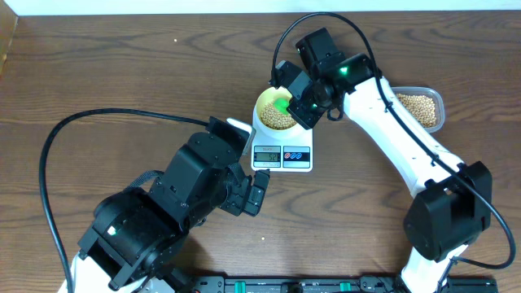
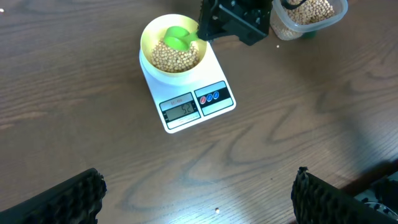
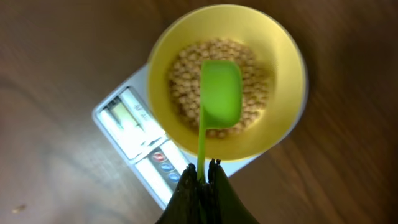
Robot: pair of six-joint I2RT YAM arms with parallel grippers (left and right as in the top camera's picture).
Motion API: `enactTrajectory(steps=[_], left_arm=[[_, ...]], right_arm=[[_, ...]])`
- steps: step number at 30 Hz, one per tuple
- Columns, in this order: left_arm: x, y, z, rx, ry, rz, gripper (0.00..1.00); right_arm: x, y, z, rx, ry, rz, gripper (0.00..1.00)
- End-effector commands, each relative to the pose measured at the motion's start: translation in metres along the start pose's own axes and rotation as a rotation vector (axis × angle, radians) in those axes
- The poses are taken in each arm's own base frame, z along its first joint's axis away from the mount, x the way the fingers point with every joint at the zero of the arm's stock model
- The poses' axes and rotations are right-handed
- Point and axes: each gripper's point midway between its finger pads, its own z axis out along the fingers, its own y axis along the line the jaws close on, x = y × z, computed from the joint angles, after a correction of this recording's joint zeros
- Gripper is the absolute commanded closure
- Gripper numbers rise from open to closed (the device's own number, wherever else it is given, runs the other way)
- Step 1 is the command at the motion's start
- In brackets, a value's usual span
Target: Scoop item into bowl and weigh 50g on scale
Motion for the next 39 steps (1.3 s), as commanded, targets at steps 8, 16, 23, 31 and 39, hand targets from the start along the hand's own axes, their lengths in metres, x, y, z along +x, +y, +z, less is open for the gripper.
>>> enactTrajectory(steps=[8,16,23,31,39], left_arm=[[-0.004,0.0,-0.006,0.003,-0.02,0.011,0.02],[-0.004,0.0,-0.006,0.004,-0.02,0.011,0.02],[-0.004,0.0,-0.006,0.004,-0.02,0.011,0.02],[-0.004,0.0,-0.006,0.003,-0.02,0.011,0.02],[-0.004,0.0,-0.006,0.003,-0.02,0.011,0.02]], right_arm=[[-0.028,-0.043,-0.105,-0.133,-0.268,0.247,0.99],[0.017,-0.184,-0.164,0.093,-0.475,0.567,0.99],[0.031,-0.186,-0.16,0.113,-0.423,0.577,0.99],[0.037,-0.123,-0.116,0.159,-0.112,0.322,0.99],[-0.004,-0.076,-0.092,0.11,-0.13,0.354,0.99]])
